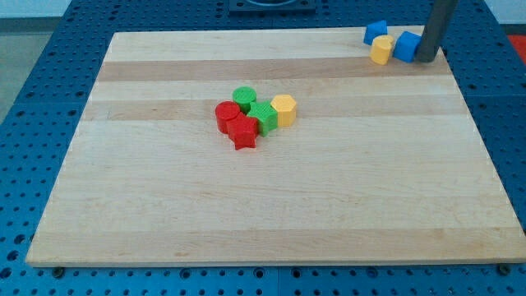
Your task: Point at the blue triangle
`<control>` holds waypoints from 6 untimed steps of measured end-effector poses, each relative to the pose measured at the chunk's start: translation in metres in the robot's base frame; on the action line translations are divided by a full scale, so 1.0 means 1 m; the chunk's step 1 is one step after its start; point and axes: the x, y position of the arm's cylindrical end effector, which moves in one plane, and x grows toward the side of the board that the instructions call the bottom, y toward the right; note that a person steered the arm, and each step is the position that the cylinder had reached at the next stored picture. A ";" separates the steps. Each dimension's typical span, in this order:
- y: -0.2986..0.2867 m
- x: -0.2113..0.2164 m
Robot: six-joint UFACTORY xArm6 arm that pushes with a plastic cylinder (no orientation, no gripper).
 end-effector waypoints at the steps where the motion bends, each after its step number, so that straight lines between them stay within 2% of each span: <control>1: 0.001 0.000; 3: 0.049 0.000; 6: 0.041 -0.079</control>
